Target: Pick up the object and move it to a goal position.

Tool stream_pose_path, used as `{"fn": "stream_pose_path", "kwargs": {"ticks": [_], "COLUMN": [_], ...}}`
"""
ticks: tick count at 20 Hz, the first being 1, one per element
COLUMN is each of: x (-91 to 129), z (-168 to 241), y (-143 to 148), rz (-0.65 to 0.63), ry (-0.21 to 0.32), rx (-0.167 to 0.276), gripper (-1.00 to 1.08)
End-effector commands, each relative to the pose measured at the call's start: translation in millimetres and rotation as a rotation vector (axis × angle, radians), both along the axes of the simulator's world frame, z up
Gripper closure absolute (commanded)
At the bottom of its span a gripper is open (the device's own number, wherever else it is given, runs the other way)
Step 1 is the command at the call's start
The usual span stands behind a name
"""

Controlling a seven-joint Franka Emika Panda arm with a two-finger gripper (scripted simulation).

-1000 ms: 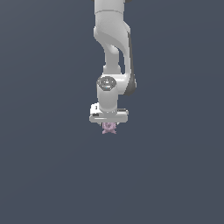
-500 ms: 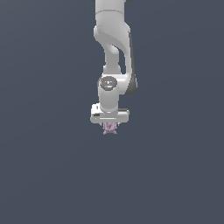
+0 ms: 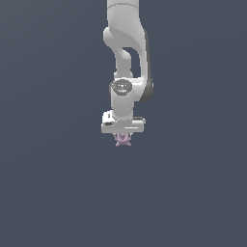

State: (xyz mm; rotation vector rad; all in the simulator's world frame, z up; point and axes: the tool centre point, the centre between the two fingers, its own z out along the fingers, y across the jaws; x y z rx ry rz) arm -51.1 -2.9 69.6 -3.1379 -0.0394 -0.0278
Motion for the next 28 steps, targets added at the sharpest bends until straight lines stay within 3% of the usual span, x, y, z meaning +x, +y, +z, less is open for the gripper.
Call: {"fn": "stream_pose_path", "kwargs": {"ticks": [1,18,28], "x": [-1,-13,-14], "z": [13,154,199], "y": [7,90,117], "rz": [0.000,-0.009,-0.012], "ry": [0.000,0.013,0.017], "rx": [0.000,-0.004,-0.004], "gripper": [1.08,1.08,1.08]}}
